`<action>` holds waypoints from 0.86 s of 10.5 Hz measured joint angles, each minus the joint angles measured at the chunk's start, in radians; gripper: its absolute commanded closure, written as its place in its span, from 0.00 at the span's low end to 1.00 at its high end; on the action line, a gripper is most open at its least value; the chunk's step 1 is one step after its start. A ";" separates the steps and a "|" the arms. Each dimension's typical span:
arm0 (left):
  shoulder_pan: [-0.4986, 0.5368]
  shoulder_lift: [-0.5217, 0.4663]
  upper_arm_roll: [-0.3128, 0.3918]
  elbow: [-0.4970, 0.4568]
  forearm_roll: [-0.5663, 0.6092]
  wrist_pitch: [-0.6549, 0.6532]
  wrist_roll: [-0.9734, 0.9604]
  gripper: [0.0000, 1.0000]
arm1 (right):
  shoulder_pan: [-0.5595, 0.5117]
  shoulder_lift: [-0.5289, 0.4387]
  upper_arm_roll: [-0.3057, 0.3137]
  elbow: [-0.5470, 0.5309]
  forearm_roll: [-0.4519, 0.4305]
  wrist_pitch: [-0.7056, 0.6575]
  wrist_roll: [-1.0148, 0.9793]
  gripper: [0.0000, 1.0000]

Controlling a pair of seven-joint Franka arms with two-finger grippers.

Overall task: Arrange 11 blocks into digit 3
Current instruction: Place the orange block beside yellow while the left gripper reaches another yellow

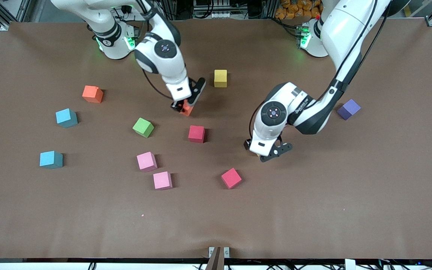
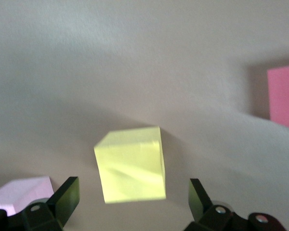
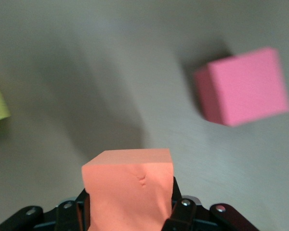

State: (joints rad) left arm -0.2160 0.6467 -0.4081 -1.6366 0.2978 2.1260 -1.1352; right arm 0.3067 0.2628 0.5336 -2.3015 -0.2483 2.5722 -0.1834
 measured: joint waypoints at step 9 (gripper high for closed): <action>0.000 0.055 0.019 0.008 0.000 0.000 0.002 0.00 | 0.007 0.142 0.178 -0.048 -0.030 0.101 -0.030 0.76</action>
State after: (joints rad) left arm -0.2159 0.7014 -0.3891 -1.6282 0.2979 2.1260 -1.1329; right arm 0.3141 0.4044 0.7115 -2.3493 -0.2783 2.6730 -0.2135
